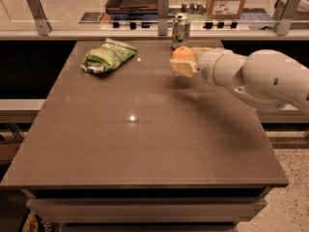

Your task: Move orange near 7up can

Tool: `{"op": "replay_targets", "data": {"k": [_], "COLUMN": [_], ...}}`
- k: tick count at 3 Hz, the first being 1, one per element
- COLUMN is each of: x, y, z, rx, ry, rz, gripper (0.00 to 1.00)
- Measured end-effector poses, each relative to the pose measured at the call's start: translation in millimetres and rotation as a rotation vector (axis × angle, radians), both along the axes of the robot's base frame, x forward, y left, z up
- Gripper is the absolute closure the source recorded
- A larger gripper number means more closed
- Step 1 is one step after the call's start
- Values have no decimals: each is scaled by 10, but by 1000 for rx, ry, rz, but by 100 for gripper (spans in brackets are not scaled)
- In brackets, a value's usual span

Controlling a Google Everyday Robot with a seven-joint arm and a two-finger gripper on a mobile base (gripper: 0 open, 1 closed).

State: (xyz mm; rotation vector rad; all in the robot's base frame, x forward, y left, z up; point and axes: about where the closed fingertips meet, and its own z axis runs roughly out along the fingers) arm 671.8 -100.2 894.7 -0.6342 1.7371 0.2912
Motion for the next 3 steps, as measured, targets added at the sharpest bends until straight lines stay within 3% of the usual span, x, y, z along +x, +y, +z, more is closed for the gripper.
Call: {"op": "replay_targets", "data": {"k": [1, 3], "x": [229, 773], "y": [-56, -141], "z": [-62, -132], "rx": [-11, -10], "ry": [-14, -12], "rz": [-40, -56], "gripper": [100, 100]}}
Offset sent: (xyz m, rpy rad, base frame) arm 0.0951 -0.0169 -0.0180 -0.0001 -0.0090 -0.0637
